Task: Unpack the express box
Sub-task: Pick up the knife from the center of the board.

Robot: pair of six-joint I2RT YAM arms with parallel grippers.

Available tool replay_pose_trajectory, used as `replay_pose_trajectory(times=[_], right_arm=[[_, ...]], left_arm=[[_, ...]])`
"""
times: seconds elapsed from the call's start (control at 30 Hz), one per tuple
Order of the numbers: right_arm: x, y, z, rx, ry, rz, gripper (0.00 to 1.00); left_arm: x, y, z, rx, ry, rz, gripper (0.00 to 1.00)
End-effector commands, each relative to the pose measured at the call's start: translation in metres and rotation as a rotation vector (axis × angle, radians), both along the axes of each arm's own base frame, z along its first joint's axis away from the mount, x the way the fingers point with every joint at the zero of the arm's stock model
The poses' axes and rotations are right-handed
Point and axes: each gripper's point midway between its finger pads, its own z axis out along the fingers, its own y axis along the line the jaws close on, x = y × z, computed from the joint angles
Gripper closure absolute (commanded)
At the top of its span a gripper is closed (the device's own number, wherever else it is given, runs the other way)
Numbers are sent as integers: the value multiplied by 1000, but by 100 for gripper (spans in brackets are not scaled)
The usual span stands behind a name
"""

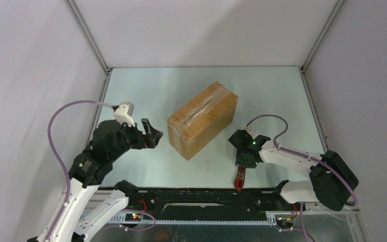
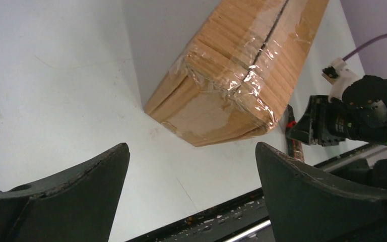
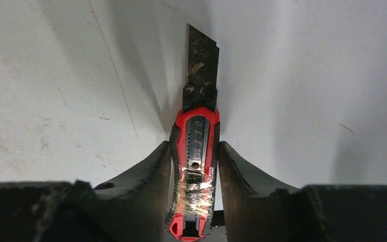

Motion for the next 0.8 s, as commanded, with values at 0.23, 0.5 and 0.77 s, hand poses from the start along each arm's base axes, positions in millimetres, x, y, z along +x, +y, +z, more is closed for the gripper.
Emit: replay_pose_trajectory(times=[0.23, 0.5, 0.77], right_arm=[[13, 14, 25, 76, -53, 35, 100], [46, 19, 156, 219, -297, 34, 100], [79, 50, 269, 328, -487, 60, 100]], left_arm=[[-15, -34, 10, -147, 11, -159, 0], [-20, -59, 41, -248, -39, -286, 6], [-12, -100, 79, -300, -101, -394, 15]])
